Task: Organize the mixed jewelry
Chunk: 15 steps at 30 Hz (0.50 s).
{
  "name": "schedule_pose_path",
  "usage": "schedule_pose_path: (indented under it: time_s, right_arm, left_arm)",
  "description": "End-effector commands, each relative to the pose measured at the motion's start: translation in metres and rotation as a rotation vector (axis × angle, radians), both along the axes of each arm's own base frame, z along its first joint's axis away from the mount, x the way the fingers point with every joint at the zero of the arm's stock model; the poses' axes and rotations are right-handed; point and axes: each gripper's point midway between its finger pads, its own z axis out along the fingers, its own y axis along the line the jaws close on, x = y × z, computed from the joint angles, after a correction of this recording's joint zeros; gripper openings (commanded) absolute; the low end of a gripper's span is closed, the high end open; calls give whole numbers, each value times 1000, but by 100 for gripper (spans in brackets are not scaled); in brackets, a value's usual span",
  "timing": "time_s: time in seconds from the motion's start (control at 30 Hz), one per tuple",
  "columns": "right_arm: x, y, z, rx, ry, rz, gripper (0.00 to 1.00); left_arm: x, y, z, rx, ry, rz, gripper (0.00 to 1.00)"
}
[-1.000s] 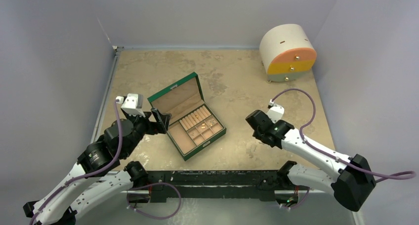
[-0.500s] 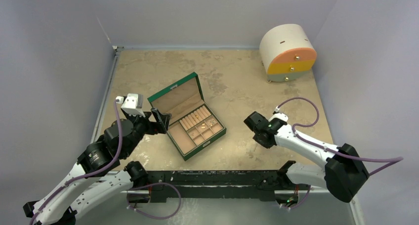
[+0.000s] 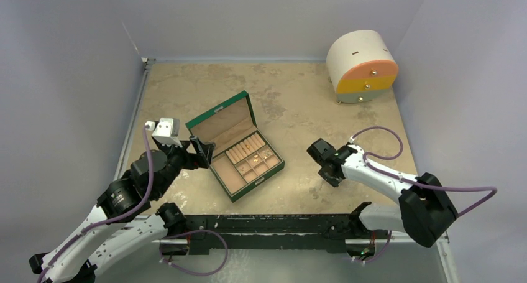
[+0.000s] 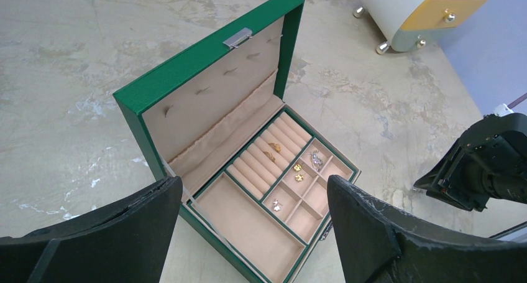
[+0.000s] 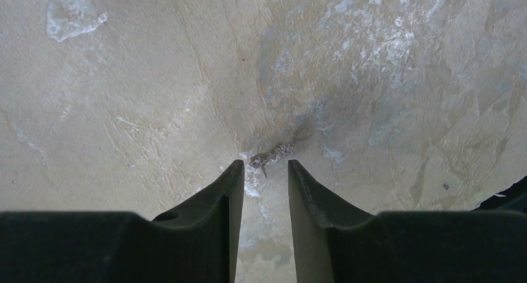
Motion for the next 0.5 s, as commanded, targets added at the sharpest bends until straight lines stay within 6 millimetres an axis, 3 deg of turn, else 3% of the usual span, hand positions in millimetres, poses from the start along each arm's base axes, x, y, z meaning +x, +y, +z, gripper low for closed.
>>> schedule_pose_path:
  time_s: [0.0, 0.47]
  right_arm:
    - [3, -5, 1, 5, -22, -60, 35]
    - [2, 0, -10, 55, 12, -75, 35]
  left_arm:
    - [2, 0, 9, -18, -32, 0, 86]
    - [2, 0, 10, -21, -33, 2, 86]
